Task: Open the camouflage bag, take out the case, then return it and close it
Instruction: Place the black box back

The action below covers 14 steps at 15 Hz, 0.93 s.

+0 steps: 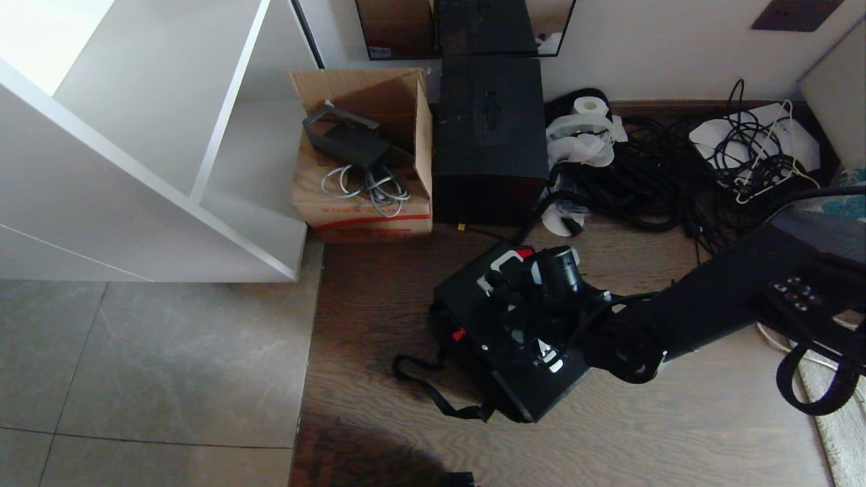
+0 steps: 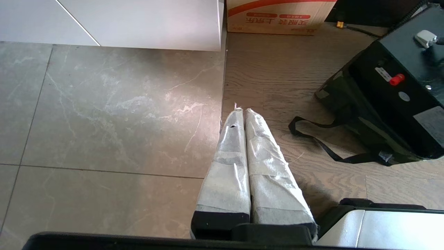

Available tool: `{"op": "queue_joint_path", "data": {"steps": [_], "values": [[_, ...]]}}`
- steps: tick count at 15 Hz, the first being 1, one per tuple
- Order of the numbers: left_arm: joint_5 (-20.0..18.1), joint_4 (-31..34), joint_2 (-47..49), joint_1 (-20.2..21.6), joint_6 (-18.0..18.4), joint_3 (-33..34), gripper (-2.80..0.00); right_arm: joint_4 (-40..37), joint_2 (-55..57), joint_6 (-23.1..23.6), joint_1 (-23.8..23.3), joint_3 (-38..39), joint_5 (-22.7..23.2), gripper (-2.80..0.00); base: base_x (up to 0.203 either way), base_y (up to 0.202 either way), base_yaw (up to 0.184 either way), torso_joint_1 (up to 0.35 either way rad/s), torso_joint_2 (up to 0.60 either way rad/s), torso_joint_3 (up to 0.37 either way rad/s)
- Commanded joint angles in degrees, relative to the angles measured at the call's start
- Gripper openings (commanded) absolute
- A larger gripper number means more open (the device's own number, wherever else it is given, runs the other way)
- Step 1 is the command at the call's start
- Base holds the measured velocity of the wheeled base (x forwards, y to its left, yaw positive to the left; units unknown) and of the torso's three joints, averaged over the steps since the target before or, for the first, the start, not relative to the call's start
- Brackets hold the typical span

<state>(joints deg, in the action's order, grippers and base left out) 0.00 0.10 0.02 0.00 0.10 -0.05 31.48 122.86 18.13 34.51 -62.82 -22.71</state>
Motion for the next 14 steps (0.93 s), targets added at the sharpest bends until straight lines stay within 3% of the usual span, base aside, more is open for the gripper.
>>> {"op": "queue_joint_path", "data": {"steps": [1,14], "values": [[0.00,-0.01,-0.02,0.00,-0.01,0.05,-2.80,0.31,2.04,0.07,0.03,-0.63,-0.14,-2.80,0.000,0.000,0.000,0.000,0.00,0.000],[0.00,-0.01,-0.02,0.00,-0.01,0.05,-2.80,3.64,11.00,0.77,-0.15,-6.50,-0.14,-2.80,0.000,0.000,0.000,0.000,0.00,0.000]]}}
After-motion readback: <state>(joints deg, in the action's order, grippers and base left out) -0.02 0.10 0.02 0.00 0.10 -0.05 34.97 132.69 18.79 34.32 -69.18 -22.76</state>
